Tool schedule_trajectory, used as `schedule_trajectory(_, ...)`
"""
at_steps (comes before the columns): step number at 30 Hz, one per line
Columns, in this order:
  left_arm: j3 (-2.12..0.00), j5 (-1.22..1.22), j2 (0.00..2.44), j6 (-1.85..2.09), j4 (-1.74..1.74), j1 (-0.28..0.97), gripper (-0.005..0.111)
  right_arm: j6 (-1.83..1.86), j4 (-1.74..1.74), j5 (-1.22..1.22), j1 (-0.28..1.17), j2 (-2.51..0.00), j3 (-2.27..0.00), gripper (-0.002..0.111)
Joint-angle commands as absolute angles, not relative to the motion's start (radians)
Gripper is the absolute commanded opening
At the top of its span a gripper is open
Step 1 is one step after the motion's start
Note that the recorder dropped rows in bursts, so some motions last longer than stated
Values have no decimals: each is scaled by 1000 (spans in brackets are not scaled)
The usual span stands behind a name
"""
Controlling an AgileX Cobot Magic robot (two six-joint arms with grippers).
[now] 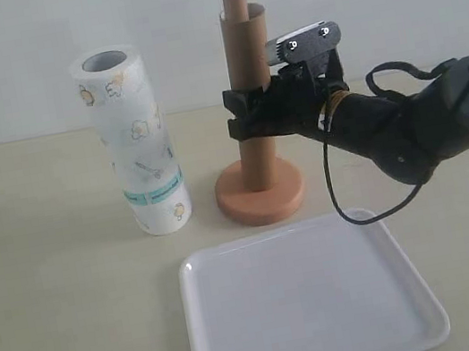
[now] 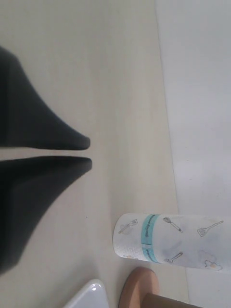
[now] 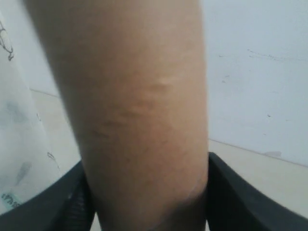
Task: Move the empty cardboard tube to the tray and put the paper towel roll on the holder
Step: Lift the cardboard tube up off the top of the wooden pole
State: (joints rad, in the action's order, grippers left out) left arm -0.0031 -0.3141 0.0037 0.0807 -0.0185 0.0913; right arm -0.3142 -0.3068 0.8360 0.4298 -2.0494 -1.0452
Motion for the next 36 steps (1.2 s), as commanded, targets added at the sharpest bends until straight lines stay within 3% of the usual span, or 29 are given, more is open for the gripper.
schedule_trajectory(1, 0, -315, 0, 84, -26, 90, 4, -306, -327, 841, 429, -2047, -1050, 19)
schedule_trajectory(4, 0, -315, 0, 84, -26, 90, 4, -308, -327, 841, 429, -2047, -1050, -1)
schedule_trajectory(13, 0, -315, 0, 84, -26, 90, 4, -300, -327, 935, 429, -2036, -1050, 0)
schedule_trajectory(27, 0, -315, 0, 84, -26, 90, 4, -277, -321, 849, 429, -1745, -1050, 0)
schedule_trajectory(36, 0, -315, 0, 84, -26, 90, 4, -340, -323, 841, 429, -1722, -1132, 0)
